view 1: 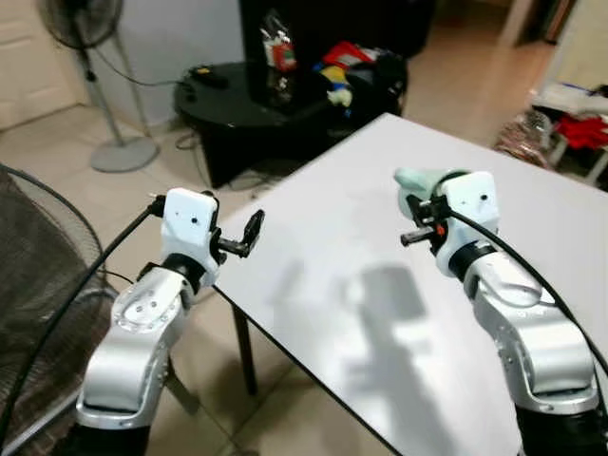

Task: Setting the table

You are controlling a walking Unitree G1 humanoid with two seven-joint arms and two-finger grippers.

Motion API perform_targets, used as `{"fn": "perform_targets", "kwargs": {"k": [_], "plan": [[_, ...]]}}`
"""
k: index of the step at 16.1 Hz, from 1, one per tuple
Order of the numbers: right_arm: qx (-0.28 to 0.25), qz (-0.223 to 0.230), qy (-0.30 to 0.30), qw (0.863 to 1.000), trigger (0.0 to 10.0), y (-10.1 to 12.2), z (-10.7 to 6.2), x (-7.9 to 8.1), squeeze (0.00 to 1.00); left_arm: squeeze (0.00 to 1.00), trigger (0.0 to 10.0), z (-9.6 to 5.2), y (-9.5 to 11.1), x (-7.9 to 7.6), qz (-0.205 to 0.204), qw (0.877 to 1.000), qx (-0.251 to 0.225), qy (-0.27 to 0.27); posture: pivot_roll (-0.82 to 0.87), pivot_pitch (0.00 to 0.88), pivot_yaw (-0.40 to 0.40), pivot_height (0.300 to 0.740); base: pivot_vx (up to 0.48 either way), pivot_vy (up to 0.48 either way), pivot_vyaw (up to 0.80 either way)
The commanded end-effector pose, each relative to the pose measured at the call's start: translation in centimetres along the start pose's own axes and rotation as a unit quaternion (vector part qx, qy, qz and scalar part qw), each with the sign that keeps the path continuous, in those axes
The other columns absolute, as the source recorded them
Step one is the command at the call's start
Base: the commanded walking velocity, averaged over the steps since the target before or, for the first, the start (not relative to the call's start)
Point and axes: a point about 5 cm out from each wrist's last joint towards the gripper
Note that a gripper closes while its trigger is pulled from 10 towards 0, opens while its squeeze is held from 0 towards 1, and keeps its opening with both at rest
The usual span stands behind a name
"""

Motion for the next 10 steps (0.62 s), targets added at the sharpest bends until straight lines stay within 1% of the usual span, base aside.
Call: {"fn": "perform_targets", "kwargs": {"k": [1,3,4,5,6,7,8,9,10], "plan": [[0.012,-0.016,0.036,0.999,10.0,0.3,0.3,0.5,0.00,0.00,10.0,-0.1,0.4,0.1,0.012,1.000,0.000,-0.020,0.12,0.000,0.019,0.740,0.000,0.000,0.00],[0.035,-0.037,0.069,0.996,10.0,0.3,0.7,-1.1,0.00,0.00,10.0,0.0,0.4,-0.9,0.014,0.996,0.020,-0.082,0.10,0.000,0.039,0.740,0.000,0.000,0.00],[0.041,-0.045,0.079,0.995,10.0,0.4,0.8,-1.5,0.00,0.00,10.0,0.1,0.3,-1.2,0.014,0.995,0.026,-0.098,0.10,0.000,0.042,0.740,0.000,0.000,0.00],[0.057,-0.076,0.111,0.989,10.0,0.6,1.3,-3.0,0.00,0.00,10.0,0.3,0.1,-1.9,0.018,0.989,0.046,-0.137,0.09,0.000,0.047,0.740,0.000,0.000,0.00],[0.066,-0.095,0.130,0.985,10.0,0.8,1.6,-3.8,0.00,0.00,10.0,0.4,0.0,-2.2,0.020,0.986,0.058,-0.157,0.08,0.000,0.049,0.740,0.000,0.000,0.00],[0.082,-0.136,0.166,0.973,10.0,0.9,2.2,-4.9,0.00,0.00,10.0,0.4,-0.3,-2.6,0.028,0.978,0.081,-0.192,0.08,0.000,0.050,0.740,0.000,0.000,0.00],[0.092,-0.155,0.187,0.966,10.0,1.0,2.6,-5.8,0.00,0.00,10.0,0.4,-0.5,-2.8,0.032,0.970,0.097,-0.219,0.08,0.000,0.043,0.740,0.000,0.000,0.00],[0.103,-0.178,0.201,0.958,10.0,0.9,2.9,-6.3,0.00,0.00,10.0,0.4,-0.6,-2.9,0.033,0.966,0.109,-0.234,0.08,0.000,0.040,0.740,0.000,0.000,0.00],[0.124,-0.224,0.235,0.938,10.0,0.7,3.3,-7.1,0.00,0.00,10.0,0.2,-0.6,-2.9,0.032,0.957,0.129,-0.258,0.08,0.000,0.040,0.740,0.000,0.000,0.00]]}}
Point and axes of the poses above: a point about 5 cm out from each wrist's last joint towards the gripper, its own z axis pointing out of the wrist towards the gripper, its own y axis along the axis of the wrist's last joint, x = y × z, and after that the axes turned 13 degrees about -z, right-handed
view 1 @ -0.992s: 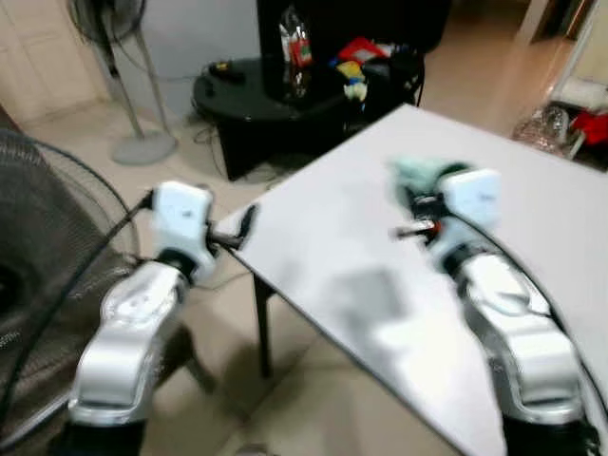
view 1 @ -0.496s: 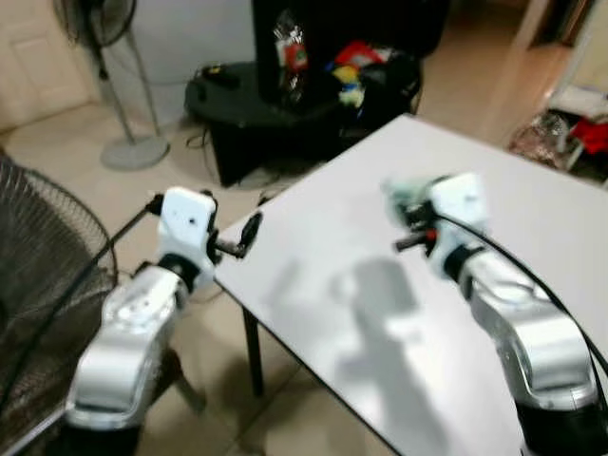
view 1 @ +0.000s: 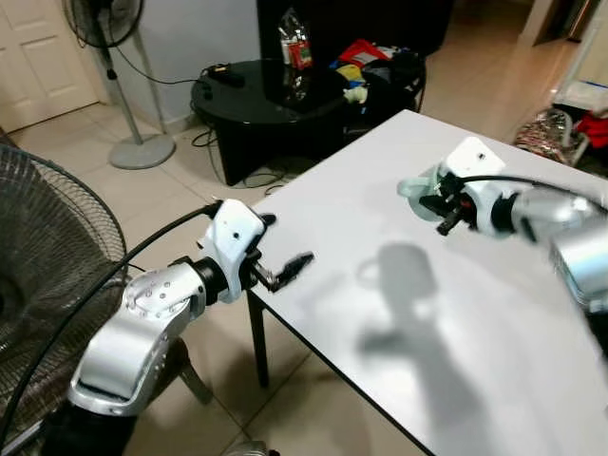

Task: Setting the table

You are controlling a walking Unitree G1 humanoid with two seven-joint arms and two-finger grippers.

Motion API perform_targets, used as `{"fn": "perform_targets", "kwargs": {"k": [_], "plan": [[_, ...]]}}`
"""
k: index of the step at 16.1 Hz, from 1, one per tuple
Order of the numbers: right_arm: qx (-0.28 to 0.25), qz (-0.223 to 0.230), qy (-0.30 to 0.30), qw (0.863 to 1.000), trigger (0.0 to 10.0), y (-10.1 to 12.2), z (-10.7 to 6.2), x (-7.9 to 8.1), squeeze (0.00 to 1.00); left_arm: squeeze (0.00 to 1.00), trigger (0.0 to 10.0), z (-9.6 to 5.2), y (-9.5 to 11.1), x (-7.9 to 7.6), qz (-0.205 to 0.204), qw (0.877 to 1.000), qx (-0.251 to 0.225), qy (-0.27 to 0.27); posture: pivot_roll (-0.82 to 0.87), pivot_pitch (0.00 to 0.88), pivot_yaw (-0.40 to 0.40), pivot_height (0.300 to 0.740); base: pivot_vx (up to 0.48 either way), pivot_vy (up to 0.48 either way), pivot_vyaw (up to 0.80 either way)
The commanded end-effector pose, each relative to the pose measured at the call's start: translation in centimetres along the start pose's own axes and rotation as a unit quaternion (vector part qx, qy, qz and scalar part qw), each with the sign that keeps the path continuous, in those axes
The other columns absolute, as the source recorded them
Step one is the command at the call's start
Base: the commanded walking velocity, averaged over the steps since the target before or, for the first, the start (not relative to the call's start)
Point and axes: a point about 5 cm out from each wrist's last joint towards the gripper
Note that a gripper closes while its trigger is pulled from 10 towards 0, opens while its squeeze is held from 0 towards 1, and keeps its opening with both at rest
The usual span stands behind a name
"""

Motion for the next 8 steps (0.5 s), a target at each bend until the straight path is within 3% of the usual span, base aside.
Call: {"fn": "perform_targets", "kwargs": {"k": [1,3,8], "plan": [[0.005,-0.022,0.022,0.999,10.0,-0.1,0.2,-0.1,0.00,0.00,10.0,0.0,-0.1,0.1,-0.004,1.000,0.015,-0.013,0.07,0.000,0.039,0.740,0.000,0.000,0.00],[0.026,-0.060,0.067,0.996,10.0,-0.6,1.2,-0.7,0.00,0.00,10.0,0.0,0.0,0.1,-0.002,1.000,0.020,-0.023,0.07,0.000,0.029,0.740,0.000,0.000,0.00],[0.057,-0.111,0.098,0.987,10.0,-1.3,3.7,-1.6,0.00,0.00,10.0,-0.4,-0.6,-0.8,-0.009,0.997,0.047,-0.053,0.08,0.000,0.020,0.740,0.000,0.000,0.00]]}}
Point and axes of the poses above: a point about 5 cm out from each wrist's last joint towards the gripper, its own z axis pointing out of the wrist towards the gripper, its own y axis along the axis of the wrist's last joint, x = y × z, and after that the axes turned 13 degrees about -z, right-handed
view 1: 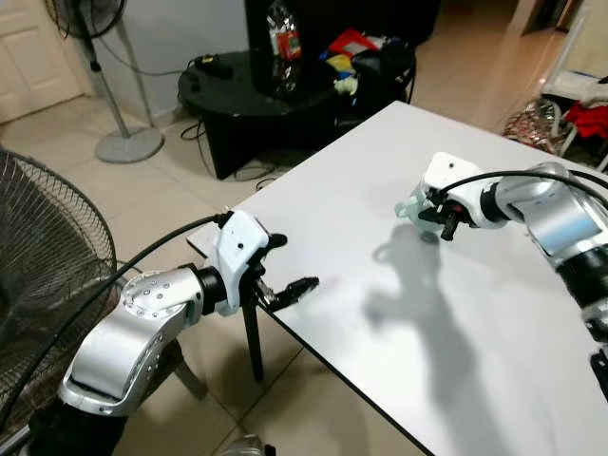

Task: Setting the table

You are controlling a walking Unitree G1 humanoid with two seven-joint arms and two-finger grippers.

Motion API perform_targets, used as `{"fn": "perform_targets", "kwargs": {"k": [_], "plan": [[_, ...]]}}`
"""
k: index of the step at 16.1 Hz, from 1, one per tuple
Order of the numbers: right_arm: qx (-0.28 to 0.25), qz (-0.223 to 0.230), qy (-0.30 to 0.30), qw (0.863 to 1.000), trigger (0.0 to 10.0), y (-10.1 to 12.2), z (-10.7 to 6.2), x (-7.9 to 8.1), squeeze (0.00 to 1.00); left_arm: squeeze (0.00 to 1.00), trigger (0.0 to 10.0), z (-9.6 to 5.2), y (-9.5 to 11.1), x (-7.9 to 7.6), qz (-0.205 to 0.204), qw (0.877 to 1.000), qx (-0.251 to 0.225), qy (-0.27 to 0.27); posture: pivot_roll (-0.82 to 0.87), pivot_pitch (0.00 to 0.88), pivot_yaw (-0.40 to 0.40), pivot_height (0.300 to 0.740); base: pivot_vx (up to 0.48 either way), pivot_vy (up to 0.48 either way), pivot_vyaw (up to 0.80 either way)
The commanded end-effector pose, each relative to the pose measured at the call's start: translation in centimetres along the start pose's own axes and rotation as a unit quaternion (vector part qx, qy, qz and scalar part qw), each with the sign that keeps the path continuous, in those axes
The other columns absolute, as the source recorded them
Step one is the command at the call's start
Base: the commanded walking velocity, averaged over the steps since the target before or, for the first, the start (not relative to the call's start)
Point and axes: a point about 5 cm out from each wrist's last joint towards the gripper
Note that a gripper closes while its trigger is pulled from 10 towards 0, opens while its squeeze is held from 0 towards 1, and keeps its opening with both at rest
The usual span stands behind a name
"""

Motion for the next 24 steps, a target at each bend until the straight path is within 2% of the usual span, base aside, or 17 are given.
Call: {"fn": "perform_targets", "kwargs": {"k": [1,5,8,13,14,15,17,19,20,22,24], "plan": [[0.008,-0.025,0.008,1.000,10.0,0.1,0.1,-0.5,0.00,0.00,10.0,-0.2,0.0,-0.4,0.003,1.000,0.005,-0.008,0.09,0.000,0.014,0.740,0.000,0.000,0.00],[0.000,-0.036,0.029,0.999,10.0,0.5,0.9,-0.8,0.00,0.00,10.0,-0.3,0.1,-0.7,0.001,1.000,0.010,-0.017,0.10,0.000,0.006,0.740,0.000,0.000,0.00],[-0.016,-0.027,0.026,0.999,10.0,0.9,1.1,-1.4,0.00,0.00,10.0,-0.4,0.0,-0.9,0.000,1.000,0.013,-0.022,0.10,0.000,0.006,0.740,0.000,0.000,0.00],[-0.017,-0.019,0.043,0.999,10.0,0.7,1.7,-1.0,0.00,0.00,10.0,-0.4,0.0,-1.1,-0.004,0.999,0.015,-0.030,0.10,0.000,0.005,0.740,0.000,0.000,0.00],[-0.017,-0.018,0.044,0.999,10.0,0.7,1.7,-1.0,0.07,0.00,10.0,-0.5,0.0,-1.2,-0.010,0.999,0.015,-0.037,0.10,0.000,0.006,0.740,0.000,0.000,0.00],[-0.017,-0.018,0.044,0.999,10.0,0.7,1.7,-1.1,0.34,0.00,10.0,-0.4,0.0,-1.3,-0.013,0.999,0.015,-0.041,0.10,0.000,0.005,0.740,0.000,0.000,0.00],[-0.017,-0.017,0.049,0.999,10.0,0.7,1.7,-1.0,0.51,0.00,10.0,-0.4,-0.1,-1.3,-0.013,0.999,0.021,-0.043,0.10,0.000,0.006,0.740,0.000,0.000,0.00],[-0.018,-0.019,0.050,0.998,10.0,0.7,1.7,-1.1,0.96,0.00,10.0,-0.4,-0.2,-1.2,-0.014,0.999,0.025,-0.041,0.10,0.000,0.010,0.740,0.000,0.000,0.00],[-0.019,-0.020,0.049,0.998,10.0,0.8,1.7,-1.1,1.00,0.00,10.0,-0.5,-0.2,-1.1,-0.014,0.999,0.025,-0.040,0.10,0.000,0.013,0.740,0.000,0.000,0.00],[-0.023,-0.021,0.048,0.998,10.0,0.9,1.5,-1.3,1.00,0.00,10.0,-0.5,-0.1,-1.0,-0.016,0.999,0.024,-0.038,0.10,0.000,0.014,0.740,0.000,0.000,0.00],[-0.024,-0.041,0.054,0.997,10.0,1.1,1.0,-1.8,1.00,0.00,10.0,-0.6,-0.2,-0.8,-0.019,0.999,0.025,-0.036,0.10,0.000,0.018,0.740,0.000,0.000,0.00]]}}
Point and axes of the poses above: a point about 5 cm out from each wrist's last joint towards the gripper, its own z axis pointing out of the wrist towards the gripper, its own y axis along the axis of the wrist's last joint, x = y × z, and after that the axes turned 13 degrees about -z, right-handed
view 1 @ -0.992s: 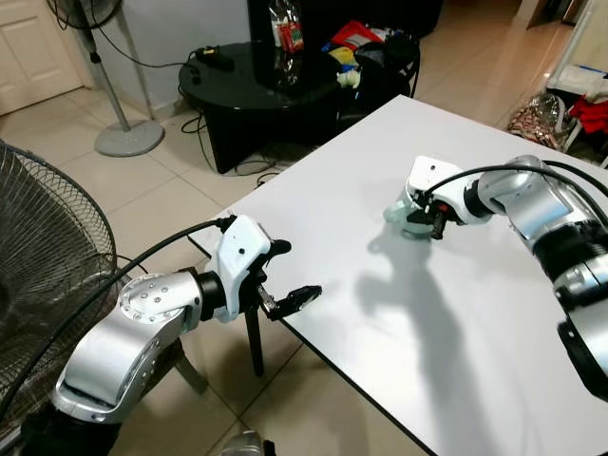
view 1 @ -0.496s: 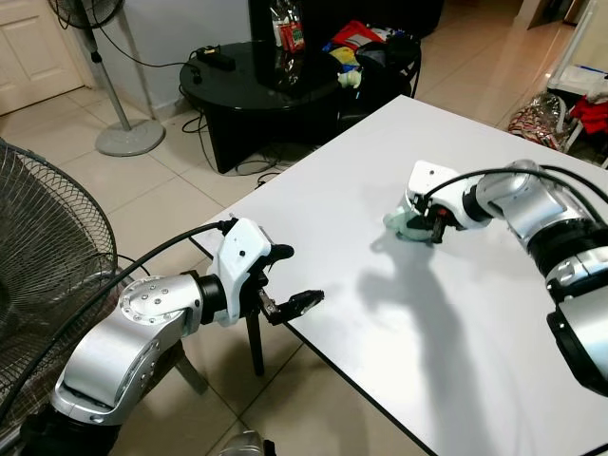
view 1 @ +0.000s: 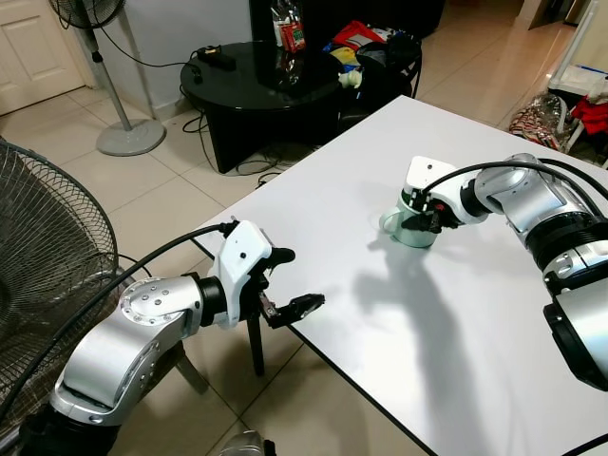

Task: Setting the table

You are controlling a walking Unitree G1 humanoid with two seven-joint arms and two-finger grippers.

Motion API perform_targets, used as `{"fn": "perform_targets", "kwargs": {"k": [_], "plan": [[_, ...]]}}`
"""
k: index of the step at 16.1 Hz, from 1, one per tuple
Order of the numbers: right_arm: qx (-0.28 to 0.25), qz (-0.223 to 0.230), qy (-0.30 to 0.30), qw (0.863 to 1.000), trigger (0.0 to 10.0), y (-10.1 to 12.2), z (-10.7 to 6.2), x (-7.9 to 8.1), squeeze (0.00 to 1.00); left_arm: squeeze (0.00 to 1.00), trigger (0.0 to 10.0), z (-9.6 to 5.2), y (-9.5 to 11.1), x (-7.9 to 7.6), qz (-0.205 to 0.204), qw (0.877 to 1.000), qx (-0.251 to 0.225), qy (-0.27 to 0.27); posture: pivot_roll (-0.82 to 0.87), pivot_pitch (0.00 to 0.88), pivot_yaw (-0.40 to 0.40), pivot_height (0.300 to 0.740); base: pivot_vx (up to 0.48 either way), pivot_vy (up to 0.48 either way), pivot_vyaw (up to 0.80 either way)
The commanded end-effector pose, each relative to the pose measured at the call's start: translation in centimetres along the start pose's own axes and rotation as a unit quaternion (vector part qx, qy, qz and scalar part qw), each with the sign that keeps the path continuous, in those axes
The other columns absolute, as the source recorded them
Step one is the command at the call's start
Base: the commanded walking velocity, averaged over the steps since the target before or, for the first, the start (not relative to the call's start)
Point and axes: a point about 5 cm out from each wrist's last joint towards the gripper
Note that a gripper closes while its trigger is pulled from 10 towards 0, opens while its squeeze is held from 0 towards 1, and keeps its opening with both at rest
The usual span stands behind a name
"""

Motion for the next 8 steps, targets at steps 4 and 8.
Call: {"fn": "perform_targets", "kwargs": {"k": [4,8], "plan": [[-0.062,-0.040,0.000,0.997,10.0,1.5,-4.3,-2.3,1.00,0.00,10.0,-0.8,0.5,0.2,0.003,1.000,-0.007,0.006,0.11,0.000,0.008,0.740,0.000,0.000,0.00],[-0.254,0.026,-0.105,0.961,10.0,3.5,-9.3,-2.2,1.00,0.00,10.0,-2.0,1.3,0.2,-0.008,0.997,-0.060,0.044,0.11,0.000,0.002,0.740,0.000,0.000,0.00]]}}
Point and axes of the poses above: a point about 5 cm out from each wrist's last joint towards the gripper, its own z axis pointing out of the wrist towards the gripper, its own y axis along the axis of the wrist's last joint, x = y × z, and after that the axes turned 13 degrees about -z, right-handed
